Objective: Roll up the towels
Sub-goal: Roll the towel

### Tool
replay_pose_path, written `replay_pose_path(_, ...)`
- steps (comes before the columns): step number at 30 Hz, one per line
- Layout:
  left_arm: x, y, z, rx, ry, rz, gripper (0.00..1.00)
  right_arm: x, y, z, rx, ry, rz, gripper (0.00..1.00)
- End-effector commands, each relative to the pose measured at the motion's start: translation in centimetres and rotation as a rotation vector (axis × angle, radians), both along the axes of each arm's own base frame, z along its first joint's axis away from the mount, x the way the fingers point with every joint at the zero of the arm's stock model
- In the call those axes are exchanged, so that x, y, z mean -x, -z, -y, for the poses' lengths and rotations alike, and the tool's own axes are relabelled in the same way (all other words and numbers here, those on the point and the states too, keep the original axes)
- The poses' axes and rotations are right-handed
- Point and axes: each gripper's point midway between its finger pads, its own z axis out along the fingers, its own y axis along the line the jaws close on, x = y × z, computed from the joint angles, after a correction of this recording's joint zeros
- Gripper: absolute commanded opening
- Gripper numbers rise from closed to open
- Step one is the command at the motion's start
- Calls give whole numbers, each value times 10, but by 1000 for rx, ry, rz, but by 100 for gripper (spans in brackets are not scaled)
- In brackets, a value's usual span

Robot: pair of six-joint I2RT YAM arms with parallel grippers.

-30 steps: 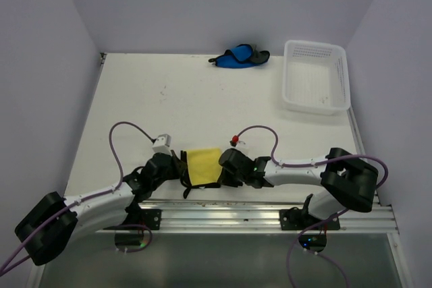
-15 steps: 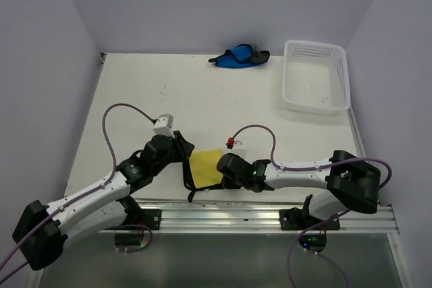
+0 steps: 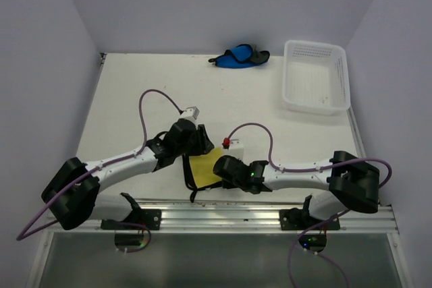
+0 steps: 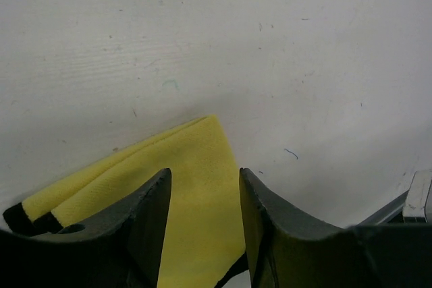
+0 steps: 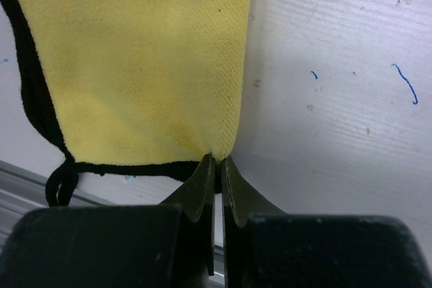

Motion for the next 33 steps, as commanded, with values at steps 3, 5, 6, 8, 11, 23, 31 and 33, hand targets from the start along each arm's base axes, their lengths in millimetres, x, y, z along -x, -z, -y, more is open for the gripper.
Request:
replay_pose_path(3,-22,-27,38,77,87,93,50,-4,6,-3,-10,15,21,0)
replay_pose_path(5,-26,-31,47,65,108,103,50,-3,8,-5,-14,11,14,0)
replay_pose_path(6,-27,-20,48,36,114,78,50,-3,9,-4,-12,11,15,0)
replay_pose_path(8,-28,-17,55,15,133,74,50,-4,9,-3,-9,16,19,0)
replay_pose_path(11,-28,-11,60,-6,147,68,50,-4,10,-1,-21,30,22,0)
replay_pose_path(23,-18,28,61,-163,153,-19,49,-3,14,5,-22,52,20,0)
replay_pose_path(31,-18,49,51,-254,125,-50,48,-2,18,2,-26,46,9,0)
replay_pose_path(33,-18,56,47,-287,118,-65,48,-2,18,2,-25,46,9,0)
